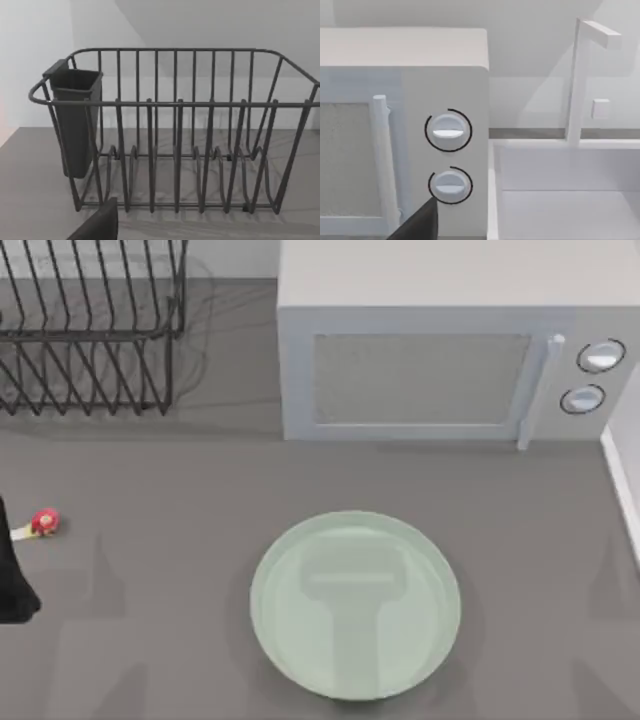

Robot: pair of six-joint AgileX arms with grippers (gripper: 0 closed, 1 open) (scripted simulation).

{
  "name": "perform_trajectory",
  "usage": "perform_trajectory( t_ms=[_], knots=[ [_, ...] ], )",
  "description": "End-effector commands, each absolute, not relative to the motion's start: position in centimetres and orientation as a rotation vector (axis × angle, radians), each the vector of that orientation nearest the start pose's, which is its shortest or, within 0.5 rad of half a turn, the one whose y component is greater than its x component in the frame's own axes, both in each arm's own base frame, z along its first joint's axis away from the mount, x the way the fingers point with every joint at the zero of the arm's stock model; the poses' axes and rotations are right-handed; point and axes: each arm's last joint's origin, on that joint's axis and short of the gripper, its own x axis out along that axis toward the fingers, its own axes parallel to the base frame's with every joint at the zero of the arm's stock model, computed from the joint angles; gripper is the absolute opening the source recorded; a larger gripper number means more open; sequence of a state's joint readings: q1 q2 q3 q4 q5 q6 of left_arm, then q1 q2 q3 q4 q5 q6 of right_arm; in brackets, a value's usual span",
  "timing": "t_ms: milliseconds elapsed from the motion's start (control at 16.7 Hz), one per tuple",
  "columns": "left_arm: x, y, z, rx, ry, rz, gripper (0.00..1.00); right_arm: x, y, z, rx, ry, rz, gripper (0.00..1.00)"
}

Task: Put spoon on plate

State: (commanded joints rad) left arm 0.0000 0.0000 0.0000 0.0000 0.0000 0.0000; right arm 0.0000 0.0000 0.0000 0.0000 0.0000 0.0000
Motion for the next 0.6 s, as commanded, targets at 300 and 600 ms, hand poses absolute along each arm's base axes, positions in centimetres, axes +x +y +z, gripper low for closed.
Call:
perform_trajectory(
  t_ms=[300,600],
  knots=[
    [10.6,0.1,17.2,0.053,0.048,0.016,1.00,10.6,-0.1,16.0,0.000,0.000,0.000,1.00],
    [12.1,0.8,22.2,0.296,0.287,0.006,1.00,10.6,-0.1,16.0,0.000,0.000,0.000,1.00]
  ],
)
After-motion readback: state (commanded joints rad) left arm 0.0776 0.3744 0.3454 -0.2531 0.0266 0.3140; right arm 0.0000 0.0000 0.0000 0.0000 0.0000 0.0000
